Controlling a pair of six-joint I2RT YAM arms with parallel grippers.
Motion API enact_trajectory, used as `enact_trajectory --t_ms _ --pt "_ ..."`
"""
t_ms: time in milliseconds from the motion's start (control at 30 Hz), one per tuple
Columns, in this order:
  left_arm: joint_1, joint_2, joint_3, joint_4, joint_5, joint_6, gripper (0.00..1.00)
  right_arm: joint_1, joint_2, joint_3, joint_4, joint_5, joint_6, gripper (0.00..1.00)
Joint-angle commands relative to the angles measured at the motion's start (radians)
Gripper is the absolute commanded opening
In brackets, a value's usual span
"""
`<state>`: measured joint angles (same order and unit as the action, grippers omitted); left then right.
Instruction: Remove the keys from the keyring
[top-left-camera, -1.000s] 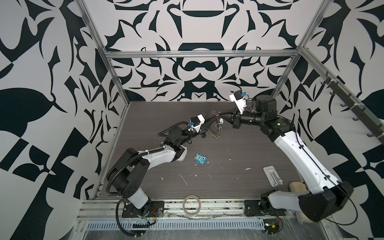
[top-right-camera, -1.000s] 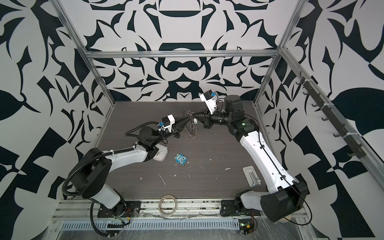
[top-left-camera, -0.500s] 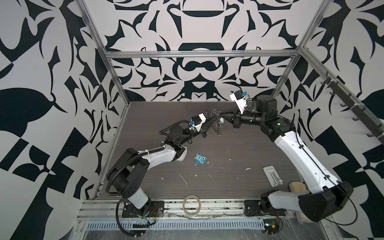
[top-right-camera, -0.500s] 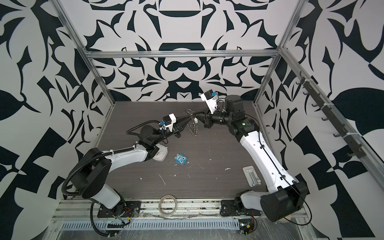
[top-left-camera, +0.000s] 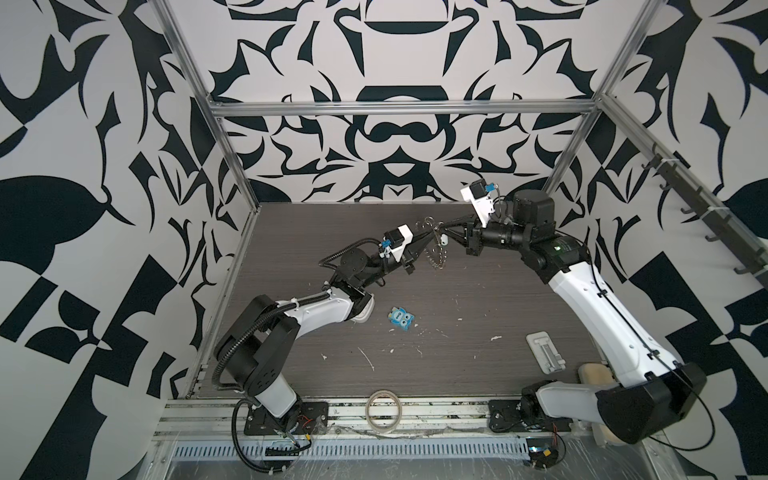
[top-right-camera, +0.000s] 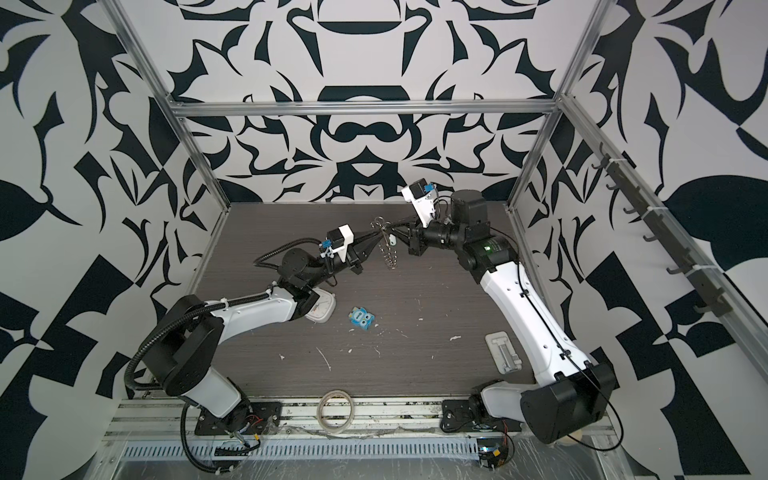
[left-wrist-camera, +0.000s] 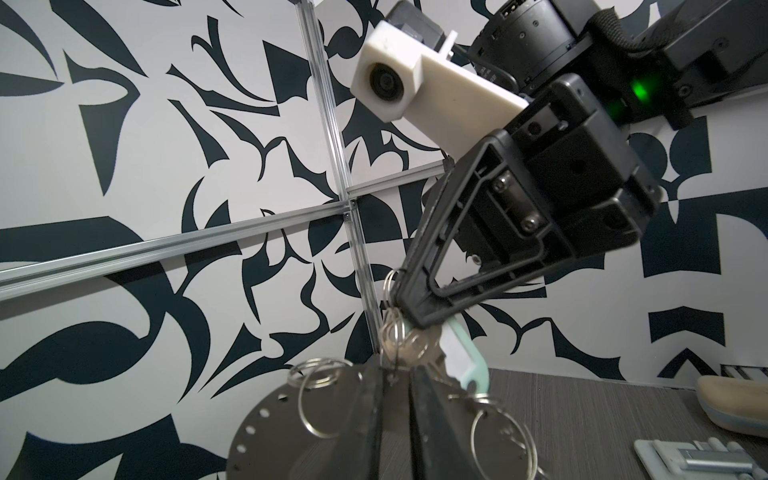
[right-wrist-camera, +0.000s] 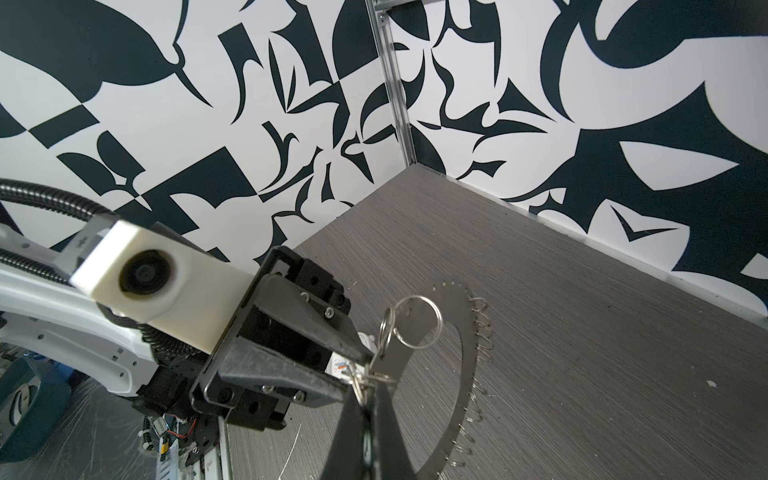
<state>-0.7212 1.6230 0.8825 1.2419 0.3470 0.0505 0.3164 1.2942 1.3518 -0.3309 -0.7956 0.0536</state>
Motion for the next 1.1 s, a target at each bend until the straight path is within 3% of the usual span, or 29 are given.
enact_trajectory --t_ms 0,567,1067 --pt "-0.011 0.015 0.033 -0.005 -0.013 -0.016 0.17 0.016 -0.049 0.003 0.053 -0.085 0.005 0.0" --pt "-0.013 0.009 0.044 -0.063 -0.013 -0.012 0.15 0.029 -0.045 0.015 -0.019 -0.112 -0.069 0.0" --pt "-0.019 0.003 0.041 -0.067 -0.02 -0.008 0.16 0.043 -0.033 0.011 -0.014 -0.114 -0.062 0.0"
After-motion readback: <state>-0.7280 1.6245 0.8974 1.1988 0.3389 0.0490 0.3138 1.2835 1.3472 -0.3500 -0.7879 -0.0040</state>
